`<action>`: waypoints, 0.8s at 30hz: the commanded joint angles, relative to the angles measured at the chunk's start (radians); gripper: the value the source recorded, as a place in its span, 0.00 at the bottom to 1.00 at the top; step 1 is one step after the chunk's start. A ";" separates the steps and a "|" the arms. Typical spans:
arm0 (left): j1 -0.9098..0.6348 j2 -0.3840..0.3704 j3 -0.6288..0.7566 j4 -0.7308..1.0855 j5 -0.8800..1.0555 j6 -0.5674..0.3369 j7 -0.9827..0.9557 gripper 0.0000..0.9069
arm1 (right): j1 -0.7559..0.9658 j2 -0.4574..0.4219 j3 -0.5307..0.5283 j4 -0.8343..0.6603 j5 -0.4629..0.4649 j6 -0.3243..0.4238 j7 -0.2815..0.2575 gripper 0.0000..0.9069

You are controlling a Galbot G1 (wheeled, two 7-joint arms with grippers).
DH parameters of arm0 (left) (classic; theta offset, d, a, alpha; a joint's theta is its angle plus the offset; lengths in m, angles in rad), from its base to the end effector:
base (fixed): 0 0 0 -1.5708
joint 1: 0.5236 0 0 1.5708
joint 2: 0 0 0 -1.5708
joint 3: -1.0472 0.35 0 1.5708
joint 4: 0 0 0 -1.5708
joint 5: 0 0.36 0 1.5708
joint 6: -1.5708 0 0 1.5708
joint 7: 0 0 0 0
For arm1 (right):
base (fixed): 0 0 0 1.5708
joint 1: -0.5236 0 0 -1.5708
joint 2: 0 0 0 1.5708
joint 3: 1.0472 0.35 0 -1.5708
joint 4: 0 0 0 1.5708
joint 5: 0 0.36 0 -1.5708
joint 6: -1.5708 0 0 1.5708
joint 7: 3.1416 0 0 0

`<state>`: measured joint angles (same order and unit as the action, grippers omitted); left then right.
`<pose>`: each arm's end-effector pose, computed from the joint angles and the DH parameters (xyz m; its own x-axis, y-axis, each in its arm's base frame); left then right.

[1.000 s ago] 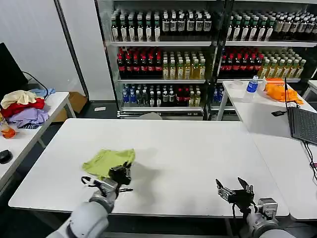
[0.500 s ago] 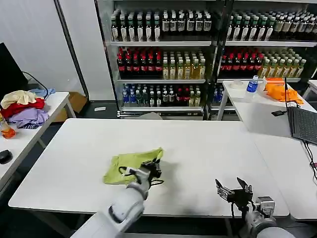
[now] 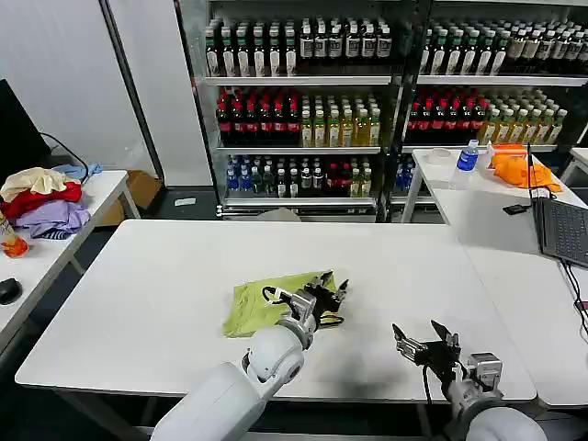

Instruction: Fold and organize the clothes.

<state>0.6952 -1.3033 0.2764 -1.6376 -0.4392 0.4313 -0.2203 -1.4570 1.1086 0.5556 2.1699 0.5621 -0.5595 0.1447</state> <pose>0.3668 -0.1624 -0.2728 -0.8069 0.5107 0.2967 0.5505 0.8324 0.0644 0.2218 -0.0741 -0.2352 -0.9017 -0.1319 0.4117 -0.1169 0.9912 0.0617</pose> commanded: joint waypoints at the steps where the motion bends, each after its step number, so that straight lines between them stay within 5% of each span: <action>1: 0.130 0.093 -0.107 -0.184 -0.018 -0.148 0.105 1.00 | 0.244 -0.002 -0.153 -0.106 0.084 0.018 0.035 1.00; 10: 0.310 0.213 -0.391 -0.278 -0.076 -0.147 0.077 1.00 | 0.641 0.104 -0.377 -0.408 0.240 -0.018 0.100 1.00; 24: 0.431 0.197 -0.485 -0.331 -0.068 -0.145 0.058 1.00 | 0.816 0.234 -0.484 -0.724 0.297 -0.018 0.133 1.00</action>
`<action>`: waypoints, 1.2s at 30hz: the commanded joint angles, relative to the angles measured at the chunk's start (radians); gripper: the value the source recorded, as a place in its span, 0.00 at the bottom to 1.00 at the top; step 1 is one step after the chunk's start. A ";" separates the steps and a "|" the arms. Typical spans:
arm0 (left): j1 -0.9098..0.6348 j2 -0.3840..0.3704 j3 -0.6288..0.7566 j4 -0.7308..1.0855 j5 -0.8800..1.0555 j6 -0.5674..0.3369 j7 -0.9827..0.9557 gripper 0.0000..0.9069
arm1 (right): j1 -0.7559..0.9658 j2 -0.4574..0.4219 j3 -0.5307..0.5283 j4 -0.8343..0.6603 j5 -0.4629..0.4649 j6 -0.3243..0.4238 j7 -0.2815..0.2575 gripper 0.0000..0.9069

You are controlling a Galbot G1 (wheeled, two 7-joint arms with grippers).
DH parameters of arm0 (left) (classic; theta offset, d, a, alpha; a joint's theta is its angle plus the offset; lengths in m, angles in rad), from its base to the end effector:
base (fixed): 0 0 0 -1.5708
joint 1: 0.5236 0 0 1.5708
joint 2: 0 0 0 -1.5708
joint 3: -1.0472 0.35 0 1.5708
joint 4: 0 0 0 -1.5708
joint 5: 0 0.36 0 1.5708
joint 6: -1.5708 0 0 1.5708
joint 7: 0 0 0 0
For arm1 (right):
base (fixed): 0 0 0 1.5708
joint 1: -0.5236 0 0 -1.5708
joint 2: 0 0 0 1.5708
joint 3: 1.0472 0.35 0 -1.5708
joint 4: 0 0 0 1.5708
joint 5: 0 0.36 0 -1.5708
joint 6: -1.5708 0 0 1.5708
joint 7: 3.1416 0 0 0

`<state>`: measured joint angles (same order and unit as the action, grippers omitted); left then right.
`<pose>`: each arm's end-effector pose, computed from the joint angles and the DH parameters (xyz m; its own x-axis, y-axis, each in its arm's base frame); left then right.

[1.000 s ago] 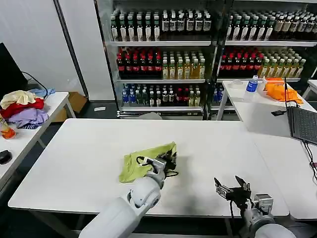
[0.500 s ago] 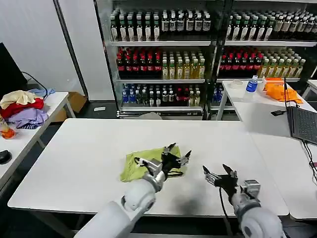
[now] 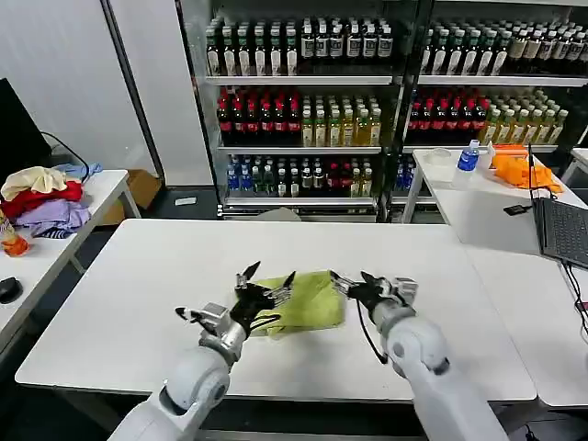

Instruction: Fold and organize the clothes.

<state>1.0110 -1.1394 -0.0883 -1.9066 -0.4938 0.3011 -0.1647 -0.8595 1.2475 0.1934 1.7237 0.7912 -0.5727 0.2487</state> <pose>0.3178 -0.0335 -0.2588 -0.9150 0.3758 0.1467 0.3712 0.9267 -0.0583 0.3897 0.0156 -0.2482 -0.8629 -0.3214 0.3900 -0.2055 0.9282 0.3101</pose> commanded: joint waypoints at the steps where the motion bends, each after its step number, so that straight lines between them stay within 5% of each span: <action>1: 0.117 0.031 -0.121 -0.064 -0.013 -0.014 0.002 1.00 | 0.227 0.106 -0.128 -0.297 0.068 -0.005 0.043 0.68; 2: 0.118 0.030 -0.121 -0.065 -0.013 -0.014 0.002 1.00 | 0.231 0.111 -0.132 -0.307 0.068 -0.005 0.054 0.52; 3: 0.120 0.029 -0.121 -0.066 -0.013 -0.014 0.002 1.00 | 0.232 0.115 -0.134 -0.313 0.068 -0.005 0.058 0.18; 4: 0.122 0.028 -0.122 -0.067 -0.013 -0.014 0.002 1.00 | 0.237 0.121 -0.138 -0.322 0.066 -0.004 0.077 0.00; 9: 0.134 0.022 -0.124 -0.072 -0.010 -0.014 0.001 1.00 | 0.248 0.135 -0.156 -0.348 0.019 0.009 0.104 0.00; 27: 0.167 0.016 -0.143 -0.082 -0.010 -0.020 0.003 1.00 | 0.252 0.148 -0.206 -0.414 -0.247 0.135 0.072 0.00; 36: 0.171 0.018 -0.144 -0.086 -0.010 -0.021 0.004 1.00 | 0.280 0.100 -0.180 -0.466 -0.384 0.121 0.058 0.00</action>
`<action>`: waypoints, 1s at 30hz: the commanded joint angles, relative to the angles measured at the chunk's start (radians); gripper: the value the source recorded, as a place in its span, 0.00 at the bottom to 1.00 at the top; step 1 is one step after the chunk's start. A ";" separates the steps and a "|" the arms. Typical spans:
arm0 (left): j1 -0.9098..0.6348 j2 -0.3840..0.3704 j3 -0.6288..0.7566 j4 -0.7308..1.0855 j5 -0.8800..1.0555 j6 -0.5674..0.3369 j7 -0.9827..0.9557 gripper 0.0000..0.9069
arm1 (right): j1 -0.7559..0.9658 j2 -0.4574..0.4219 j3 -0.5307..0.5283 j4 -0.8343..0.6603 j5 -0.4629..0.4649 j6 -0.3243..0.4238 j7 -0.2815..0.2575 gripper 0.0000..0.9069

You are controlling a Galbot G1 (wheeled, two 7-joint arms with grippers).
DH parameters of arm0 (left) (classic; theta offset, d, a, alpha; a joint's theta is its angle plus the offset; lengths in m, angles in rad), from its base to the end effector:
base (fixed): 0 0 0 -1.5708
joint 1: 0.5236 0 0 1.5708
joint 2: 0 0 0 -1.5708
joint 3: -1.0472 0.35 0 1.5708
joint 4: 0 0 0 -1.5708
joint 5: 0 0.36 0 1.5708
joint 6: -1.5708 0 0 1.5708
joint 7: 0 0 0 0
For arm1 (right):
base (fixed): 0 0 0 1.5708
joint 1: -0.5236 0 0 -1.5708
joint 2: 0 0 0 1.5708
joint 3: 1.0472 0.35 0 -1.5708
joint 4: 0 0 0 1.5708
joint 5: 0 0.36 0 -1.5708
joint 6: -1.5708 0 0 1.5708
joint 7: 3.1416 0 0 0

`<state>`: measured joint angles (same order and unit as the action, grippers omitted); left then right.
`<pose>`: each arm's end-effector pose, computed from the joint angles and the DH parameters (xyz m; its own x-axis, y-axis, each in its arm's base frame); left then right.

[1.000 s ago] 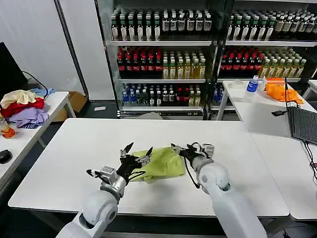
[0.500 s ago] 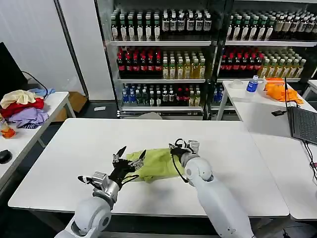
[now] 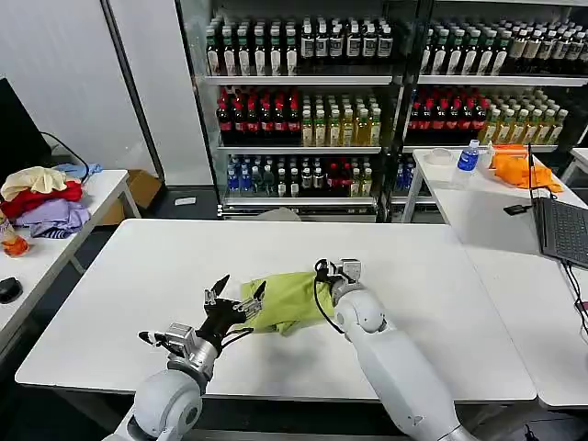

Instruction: Fold and organize the clothes.

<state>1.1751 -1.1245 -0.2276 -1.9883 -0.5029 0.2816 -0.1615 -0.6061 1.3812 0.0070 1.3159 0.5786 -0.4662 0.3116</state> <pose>0.2834 0.0015 -0.2638 -0.9423 0.2950 0.1585 0.2834 0.9546 -0.0919 0.4726 0.0859 -0.2914 -0.8819 -0.1791 0.4361 -0.1607 0.9838 0.0790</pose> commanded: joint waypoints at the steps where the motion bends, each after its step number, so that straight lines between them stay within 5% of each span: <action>1: 0.007 0.004 -0.005 -0.005 -0.001 -0.001 0.001 1.00 | 0.027 -0.037 0.009 -0.058 -0.173 0.012 -0.005 0.00; 12: -0.003 -0.004 0.012 0.002 0.000 0.000 0.002 1.00 | -0.020 -0.107 0.078 -0.013 -0.258 -0.001 -0.034 0.03; 13: -0.004 -0.006 0.015 0.002 0.001 0.001 0.002 1.00 | -0.020 -0.105 0.082 -0.014 -0.251 0.016 -0.043 0.43; 14: -0.007 -0.009 0.016 0.003 0.002 0.001 0.002 1.00 | -0.025 -0.105 0.083 -0.007 -0.237 0.063 -0.069 1.00; 24: 0.019 -0.002 0.013 -0.027 0.004 0.001 0.001 1.00 | -0.153 -0.186 0.133 0.208 -0.284 0.367 -0.117 1.00; 30: 0.068 -0.010 -0.003 -0.068 0.037 -0.002 0.001 1.00 | -0.384 -0.244 0.239 0.480 -0.265 0.339 -0.110 1.00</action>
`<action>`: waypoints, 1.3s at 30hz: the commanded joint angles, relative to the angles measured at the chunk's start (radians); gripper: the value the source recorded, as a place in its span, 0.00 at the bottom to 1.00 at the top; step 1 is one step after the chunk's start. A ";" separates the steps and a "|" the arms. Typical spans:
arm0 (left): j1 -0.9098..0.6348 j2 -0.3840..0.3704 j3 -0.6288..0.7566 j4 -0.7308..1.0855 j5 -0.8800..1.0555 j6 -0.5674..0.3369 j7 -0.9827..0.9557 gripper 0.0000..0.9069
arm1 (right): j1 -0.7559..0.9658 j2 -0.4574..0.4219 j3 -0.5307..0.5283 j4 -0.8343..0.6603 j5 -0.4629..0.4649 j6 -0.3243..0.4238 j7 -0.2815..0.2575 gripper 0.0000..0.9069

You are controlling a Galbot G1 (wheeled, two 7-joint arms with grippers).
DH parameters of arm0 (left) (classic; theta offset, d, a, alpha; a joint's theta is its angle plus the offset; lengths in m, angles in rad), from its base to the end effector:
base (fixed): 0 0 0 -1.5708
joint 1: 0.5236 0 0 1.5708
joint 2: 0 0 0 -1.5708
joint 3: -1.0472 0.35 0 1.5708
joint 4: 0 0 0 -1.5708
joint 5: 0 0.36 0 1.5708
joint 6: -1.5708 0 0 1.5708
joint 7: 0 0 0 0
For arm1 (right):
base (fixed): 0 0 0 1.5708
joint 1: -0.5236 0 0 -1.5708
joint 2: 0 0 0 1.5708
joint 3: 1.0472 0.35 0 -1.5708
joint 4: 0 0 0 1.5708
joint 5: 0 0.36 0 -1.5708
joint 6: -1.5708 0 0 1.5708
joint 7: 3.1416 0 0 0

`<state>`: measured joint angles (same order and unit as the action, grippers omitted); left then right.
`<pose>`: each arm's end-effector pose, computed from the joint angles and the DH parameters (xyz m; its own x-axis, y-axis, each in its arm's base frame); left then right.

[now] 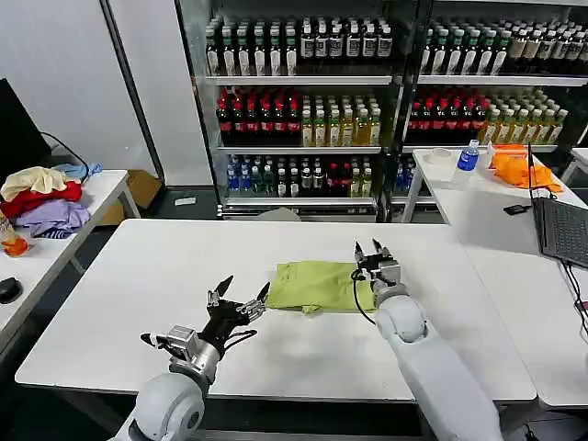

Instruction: Fold and organize the clothes.

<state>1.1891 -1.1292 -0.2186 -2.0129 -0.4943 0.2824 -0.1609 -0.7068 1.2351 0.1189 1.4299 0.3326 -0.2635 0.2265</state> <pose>0.2763 -0.0046 -0.2606 -0.9384 0.3109 0.1507 0.2991 0.9494 -0.0962 0.4505 0.0006 -0.2907 -0.9818 -0.0720 0.1758 -0.0974 0.9852 -0.1410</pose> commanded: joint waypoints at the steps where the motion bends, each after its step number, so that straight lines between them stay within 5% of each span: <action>1: 0.065 -0.004 -0.016 -0.055 0.034 -0.004 0.001 1.00 | -0.343 -0.107 0.157 0.424 -0.011 0.125 -0.026 1.00; 7: 0.140 0.009 -0.037 -0.109 0.065 -0.021 0.002 1.00 | -0.640 -0.112 0.378 0.666 -0.002 0.112 -0.015 1.00; 12: 0.171 -0.016 -0.064 -0.146 0.087 -0.020 0.000 1.00 | -0.785 -0.063 0.454 0.738 0.002 0.104 -0.026 1.00; 39: 0.333 -0.017 -0.163 -0.258 0.149 -0.033 0.016 1.00 | -0.913 0.015 0.464 0.817 -0.125 0.129 -0.064 1.00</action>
<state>1.4783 -1.1443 -0.3626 -2.2443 -0.3638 0.2504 -0.1465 -1.5642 1.2367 0.5688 2.2029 0.2417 -0.1387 0.1700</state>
